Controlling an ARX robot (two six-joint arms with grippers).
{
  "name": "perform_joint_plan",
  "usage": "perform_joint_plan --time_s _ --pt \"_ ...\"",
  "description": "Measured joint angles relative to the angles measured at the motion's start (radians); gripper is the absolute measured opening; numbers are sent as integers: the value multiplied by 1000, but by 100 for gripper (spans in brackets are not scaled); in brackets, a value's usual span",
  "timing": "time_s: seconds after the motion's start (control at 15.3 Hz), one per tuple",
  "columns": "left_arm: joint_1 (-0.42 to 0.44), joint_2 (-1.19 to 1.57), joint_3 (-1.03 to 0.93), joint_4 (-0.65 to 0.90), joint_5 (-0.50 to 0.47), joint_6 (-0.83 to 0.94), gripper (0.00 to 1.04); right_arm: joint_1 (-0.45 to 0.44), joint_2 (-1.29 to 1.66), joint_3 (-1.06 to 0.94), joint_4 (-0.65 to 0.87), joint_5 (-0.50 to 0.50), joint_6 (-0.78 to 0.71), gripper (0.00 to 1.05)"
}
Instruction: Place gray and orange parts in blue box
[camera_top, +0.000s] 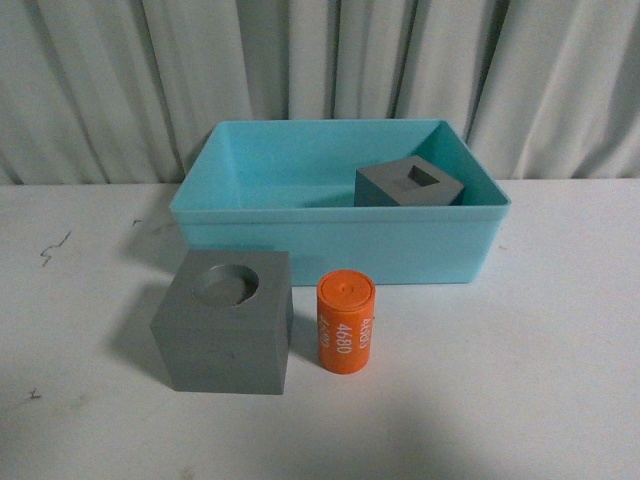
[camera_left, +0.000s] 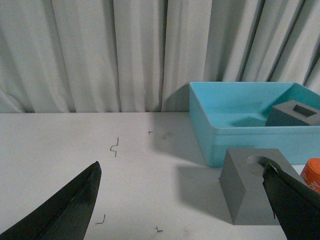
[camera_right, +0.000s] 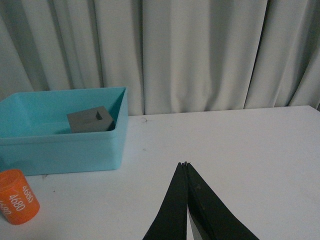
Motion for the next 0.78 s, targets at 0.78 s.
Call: perform_joint_plan --time_s 0.78 --pt "0 0 0 -1 0 0 98 0 -251 0 -256 2 0 2"
